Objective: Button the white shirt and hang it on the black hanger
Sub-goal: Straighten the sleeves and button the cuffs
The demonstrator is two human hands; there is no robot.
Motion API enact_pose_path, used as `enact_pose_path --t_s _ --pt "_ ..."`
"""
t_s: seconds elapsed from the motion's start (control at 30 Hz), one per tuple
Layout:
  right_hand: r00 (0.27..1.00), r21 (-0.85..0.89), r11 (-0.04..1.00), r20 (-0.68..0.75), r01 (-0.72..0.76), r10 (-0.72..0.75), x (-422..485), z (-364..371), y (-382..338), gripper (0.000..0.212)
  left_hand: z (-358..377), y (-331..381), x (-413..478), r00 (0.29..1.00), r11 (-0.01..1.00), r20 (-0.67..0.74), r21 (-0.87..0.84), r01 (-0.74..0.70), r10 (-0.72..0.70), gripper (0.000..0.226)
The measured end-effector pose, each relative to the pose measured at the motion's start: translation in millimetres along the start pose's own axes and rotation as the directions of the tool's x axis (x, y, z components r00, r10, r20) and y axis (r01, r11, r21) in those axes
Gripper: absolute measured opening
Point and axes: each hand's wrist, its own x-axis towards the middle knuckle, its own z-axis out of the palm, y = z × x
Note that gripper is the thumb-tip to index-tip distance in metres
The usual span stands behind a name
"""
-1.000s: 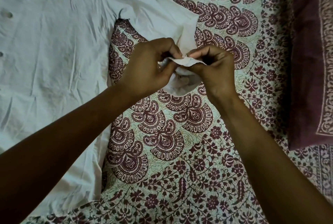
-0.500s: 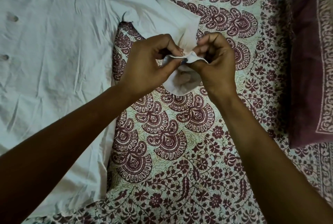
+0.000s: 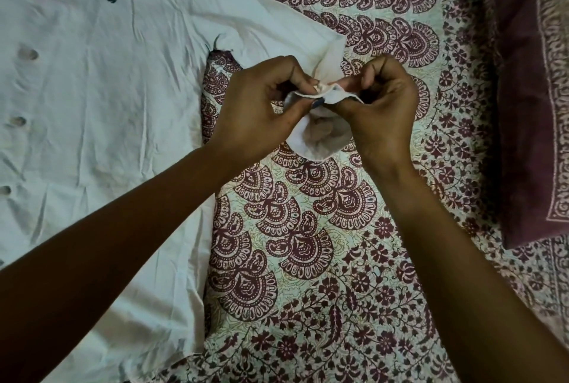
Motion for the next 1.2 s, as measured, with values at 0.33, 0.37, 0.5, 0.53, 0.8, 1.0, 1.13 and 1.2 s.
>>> enact_pose_path --t_s 0.33,0.37,0.5,0.53,0.8,1.0,1.13,1.2 --pt "0.997 -0.053 0.998 -0.072 -0.019 0.015 -9 13 -5 0.044 -9 -5 4 0.998 1.0 0.063 -0.011 -0.02 0.021 0.006" --pt "0.998 -0.092 0.996 -0.062 -0.012 0.006 -10 12 -6 0.045 -11 -6 7 0.996 1.0 0.089 -0.006 -0.012 0.012 0.013" --pt "0.997 -0.296 0.952 0.015 0.074 -0.073 -11 8 -7 0.044 -19 -4 23 0.958 0.994 0.28 0.099 0.043 -0.069 0.017" --pt "0.997 -0.304 0.949 0.022 0.08 -0.077 -12 6 -7 0.043 -21 -2 27 0.945 0.992 0.316 0.12 0.045 -0.081 0.018" --pt "0.985 -0.38 0.909 0.059 0.171 -0.161 -19 0 -6 0.049 -19 2 33 0.885 0.982 0.454 0.187 0.02 -0.104 0.015" --pt "0.997 -0.183 0.981 -0.012 0.069 -0.073 -25 7 -5 0.045 -10 -3 28 0.848 0.946 0.449 -0.018 0.324 -0.281 0.012" --pt "0.991 -0.369 0.923 -0.038 0.108 -0.132 -26 -6 -2 0.032 -3 -6 27 0.751 0.874 0.522 -0.022 0.486 -0.404 0.015" --pt "0.991 -0.419 0.9 -0.013 0.115 -0.132 -28 -10 0 0.022 -3 -10 29 0.797 0.933 0.495 0.092 0.347 -0.346 0.014"
